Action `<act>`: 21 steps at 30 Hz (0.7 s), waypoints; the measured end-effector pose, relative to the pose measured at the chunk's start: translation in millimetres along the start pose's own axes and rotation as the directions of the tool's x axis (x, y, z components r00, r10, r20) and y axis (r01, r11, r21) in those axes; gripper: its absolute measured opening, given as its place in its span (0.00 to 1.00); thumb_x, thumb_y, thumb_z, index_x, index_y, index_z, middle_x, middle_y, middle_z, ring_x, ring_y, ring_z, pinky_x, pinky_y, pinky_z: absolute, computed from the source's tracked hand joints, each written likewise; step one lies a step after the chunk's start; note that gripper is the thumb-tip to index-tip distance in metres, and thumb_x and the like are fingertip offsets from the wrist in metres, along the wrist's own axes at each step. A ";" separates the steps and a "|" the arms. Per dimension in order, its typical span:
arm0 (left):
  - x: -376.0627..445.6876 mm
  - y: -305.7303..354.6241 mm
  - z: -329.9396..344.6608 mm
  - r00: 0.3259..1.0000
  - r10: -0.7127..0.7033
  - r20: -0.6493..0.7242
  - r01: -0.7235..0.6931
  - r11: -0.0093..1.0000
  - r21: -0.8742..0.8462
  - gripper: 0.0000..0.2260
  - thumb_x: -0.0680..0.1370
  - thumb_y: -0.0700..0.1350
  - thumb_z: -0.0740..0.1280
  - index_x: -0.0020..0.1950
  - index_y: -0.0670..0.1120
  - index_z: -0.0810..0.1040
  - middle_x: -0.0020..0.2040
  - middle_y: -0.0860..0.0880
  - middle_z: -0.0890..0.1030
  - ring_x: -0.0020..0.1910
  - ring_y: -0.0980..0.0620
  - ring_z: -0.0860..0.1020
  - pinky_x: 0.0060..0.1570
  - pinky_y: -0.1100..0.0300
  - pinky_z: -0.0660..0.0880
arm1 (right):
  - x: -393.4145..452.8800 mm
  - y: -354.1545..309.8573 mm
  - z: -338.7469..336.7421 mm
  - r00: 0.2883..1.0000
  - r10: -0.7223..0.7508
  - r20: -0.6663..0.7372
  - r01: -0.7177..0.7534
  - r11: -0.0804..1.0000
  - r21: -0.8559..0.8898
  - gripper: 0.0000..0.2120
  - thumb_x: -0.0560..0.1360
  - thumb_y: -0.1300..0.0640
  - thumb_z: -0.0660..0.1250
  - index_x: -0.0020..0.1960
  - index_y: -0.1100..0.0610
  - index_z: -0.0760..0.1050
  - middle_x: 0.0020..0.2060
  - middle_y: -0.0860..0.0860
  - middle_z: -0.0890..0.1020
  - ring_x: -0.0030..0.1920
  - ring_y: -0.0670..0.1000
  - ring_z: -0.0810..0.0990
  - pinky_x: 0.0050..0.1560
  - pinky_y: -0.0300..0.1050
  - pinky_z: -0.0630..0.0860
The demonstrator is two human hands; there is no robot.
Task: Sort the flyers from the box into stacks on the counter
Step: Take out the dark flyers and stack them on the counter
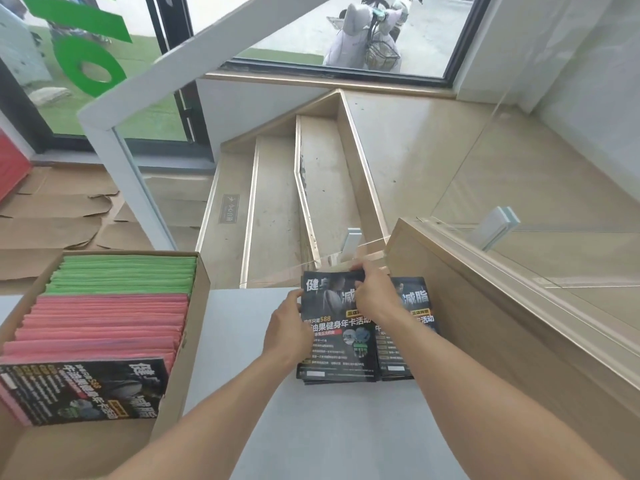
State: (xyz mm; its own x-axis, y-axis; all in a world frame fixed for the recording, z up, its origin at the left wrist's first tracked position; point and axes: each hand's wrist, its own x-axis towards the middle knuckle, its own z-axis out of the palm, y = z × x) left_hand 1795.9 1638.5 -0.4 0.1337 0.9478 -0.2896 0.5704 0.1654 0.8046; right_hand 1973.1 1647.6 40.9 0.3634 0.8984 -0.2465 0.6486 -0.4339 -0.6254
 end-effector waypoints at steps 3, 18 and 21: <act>-0.3 -8.6 3.8 1.000 0.013 0.005 -0.014 0.997 0.079 0.25 0.79 0.43 0.69 0.73 0.56 0.66 0.65 0.51 0.74 0.60 0.51 0.77 0.57 0.49 0.79 | 4.5 9.7 8.8 0.998 -0.034 -0.049 0.025 0.985 -0.170 0.16 0.82 0.63 0.62 0.67 0.50 0.74 0.62 0.49 0.77 0.59 0.53 0.77 0.55 0.51 0.74; -61.1 -43.6 30.9 0.974 0.097 0.207 -0.145 0.962 0.233 0.57 0.73 0.39 0.74 0.79 0.50 0.28 0.83 0.52 0.37 0.82 0.53 0.43 0.73 0.64 0.56 | 31.8 -9.9 14.6 0.893 -0.285 0.348 0.445 0.670 -0.594 0.27 0.81 0.55 0.59 0.79 0.48 0.61 0.74 0.53 0.71 0.74 0.57 0.67 0.77 0.56 0.57; -56.9 -37.2 33.9 0.980 0.120 0.159 -0.164 0.941 0.297 0.50 0.76 0.38 0.69 0.81 0.48 0.31 0.84 0.48 0.43 0.81 0.49 0.55 0.68 0.61 0.66 | 32.0 -15.8 17.7 0.857 -0.282 0.432 0.501 0.655 -0.566 0.25 0.81 0.57 0.58 0.78 0.51 0.63 0.70 0.55 0.74 0.70 0.58 0.72 0.72 0.57 0.67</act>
State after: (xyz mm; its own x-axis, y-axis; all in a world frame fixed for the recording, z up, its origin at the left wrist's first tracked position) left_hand 1794.6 1569.1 -31.5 0.3288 0.9051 -0.2697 0.7554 -0.0807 0.6502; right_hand 1962.6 1684.4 29.7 -0.1603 0.9211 -0.3546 0.9852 0.1275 -0.1144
